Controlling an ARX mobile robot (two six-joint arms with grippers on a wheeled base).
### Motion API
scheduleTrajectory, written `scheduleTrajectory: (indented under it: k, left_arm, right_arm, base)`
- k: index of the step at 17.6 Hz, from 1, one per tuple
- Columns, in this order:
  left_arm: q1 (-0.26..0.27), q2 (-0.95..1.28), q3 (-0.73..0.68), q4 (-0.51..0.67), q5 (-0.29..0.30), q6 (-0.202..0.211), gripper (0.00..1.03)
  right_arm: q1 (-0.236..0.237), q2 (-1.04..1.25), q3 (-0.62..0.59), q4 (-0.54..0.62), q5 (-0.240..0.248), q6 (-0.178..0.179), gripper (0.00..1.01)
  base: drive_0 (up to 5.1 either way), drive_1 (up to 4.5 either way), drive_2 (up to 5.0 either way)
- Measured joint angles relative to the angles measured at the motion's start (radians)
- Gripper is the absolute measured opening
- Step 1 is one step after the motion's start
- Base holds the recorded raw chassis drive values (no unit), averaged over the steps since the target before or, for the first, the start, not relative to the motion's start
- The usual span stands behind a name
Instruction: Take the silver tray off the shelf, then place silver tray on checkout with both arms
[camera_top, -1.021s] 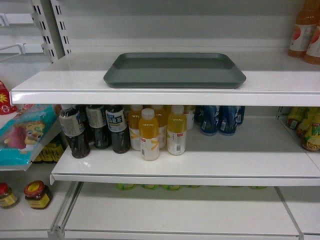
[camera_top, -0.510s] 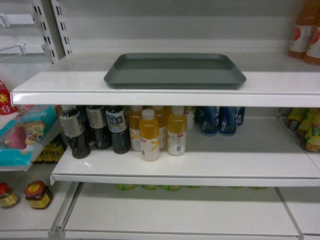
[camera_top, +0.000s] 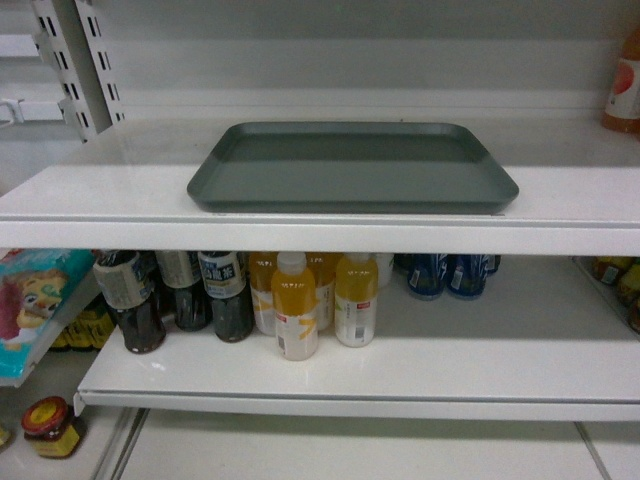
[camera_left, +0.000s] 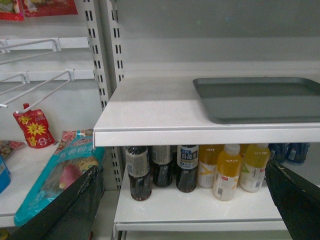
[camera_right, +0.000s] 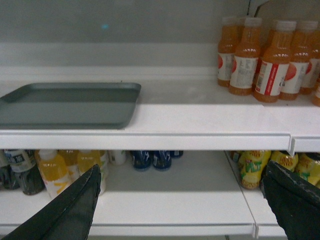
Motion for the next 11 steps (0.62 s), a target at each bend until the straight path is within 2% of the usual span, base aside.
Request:
scheduleTrajectory:
  k: [11]
  left_arm:
    - [0.0, 0.0, 0.0, -0.001, 0.0, 0.0, 0.98]
  right_arm:
    - [0.0, 0.0, 0.0, 0.0, 0.0, 0.0, 0.98]
  base:
    - [0.0, 4.36, -4.3]
